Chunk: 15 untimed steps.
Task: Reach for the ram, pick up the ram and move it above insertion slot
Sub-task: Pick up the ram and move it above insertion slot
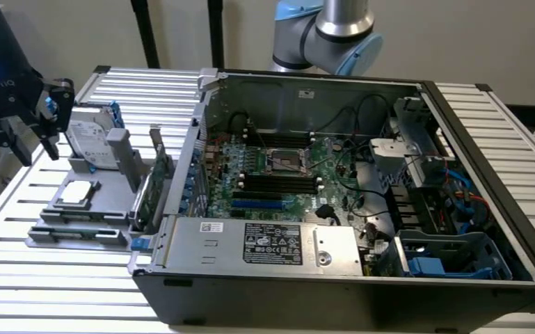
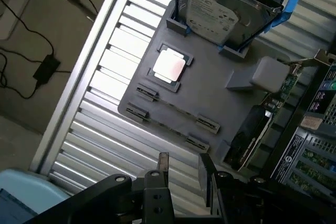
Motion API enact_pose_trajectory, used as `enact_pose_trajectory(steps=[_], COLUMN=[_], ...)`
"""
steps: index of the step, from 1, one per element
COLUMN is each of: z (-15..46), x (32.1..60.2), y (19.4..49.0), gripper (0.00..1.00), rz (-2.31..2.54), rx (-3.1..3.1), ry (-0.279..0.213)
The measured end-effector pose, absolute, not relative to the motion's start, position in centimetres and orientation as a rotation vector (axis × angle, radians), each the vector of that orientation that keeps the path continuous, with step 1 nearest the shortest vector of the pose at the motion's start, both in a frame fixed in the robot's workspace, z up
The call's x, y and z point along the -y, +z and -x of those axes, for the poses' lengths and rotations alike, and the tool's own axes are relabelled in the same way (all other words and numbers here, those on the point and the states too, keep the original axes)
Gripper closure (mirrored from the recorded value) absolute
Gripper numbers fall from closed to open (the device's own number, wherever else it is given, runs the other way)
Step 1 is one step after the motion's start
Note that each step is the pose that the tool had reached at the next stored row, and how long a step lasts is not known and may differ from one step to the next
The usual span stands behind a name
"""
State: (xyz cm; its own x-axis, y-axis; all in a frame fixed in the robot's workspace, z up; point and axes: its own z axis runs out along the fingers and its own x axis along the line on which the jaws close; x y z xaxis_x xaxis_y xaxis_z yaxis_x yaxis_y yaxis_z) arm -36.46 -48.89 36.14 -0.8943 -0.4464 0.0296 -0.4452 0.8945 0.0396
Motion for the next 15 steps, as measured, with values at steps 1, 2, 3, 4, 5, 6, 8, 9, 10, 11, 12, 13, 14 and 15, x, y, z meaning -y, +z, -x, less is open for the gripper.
enact_pose_trajectory(steps=[1,2,3,4,5,6,8,9,10,11,12,13,14,15], z=[36.46,36.46,36.46,36.46,36.46,36.46,36.46,36.46,36.46,36.46,36.46,36.46,36.46,36.46], x=[48.89,48.89,48.89,48.89,48.89,48.89,48.89,48.89,48.89,48.89,48.89,48.89,48.89,48.89], y=[36.13,36.12,36.11,36.08,36.06,36.04,35.98,35.95,35.92,35.89,35.85,35.81,35.76,35.72], gripper=[0.64,0.64,0.64,0.64,0.64,0.64,0.64,0.64,0.64,0.64,0.64,0.64,0.64,0.64], rz=[-0.738,-0.765,-0.791,-0.819,-0.846,-0.872,-0.928,-0.955,-0.981,-1.007,-1.034,-1.060,-1.088,-1.113], rx=[3.014,3.007,3.000,2.992,2.984,2.976,2.959,2.950,2.941,2.932,2.923,2.913,2.903,2.893], ry=[-0.049,-0.048,-0.048,-0.047,-0.046,-0.046,-0.045,-0.044,-0.044,-0.043,-0.043,-0.042,-0.042,-0.042])
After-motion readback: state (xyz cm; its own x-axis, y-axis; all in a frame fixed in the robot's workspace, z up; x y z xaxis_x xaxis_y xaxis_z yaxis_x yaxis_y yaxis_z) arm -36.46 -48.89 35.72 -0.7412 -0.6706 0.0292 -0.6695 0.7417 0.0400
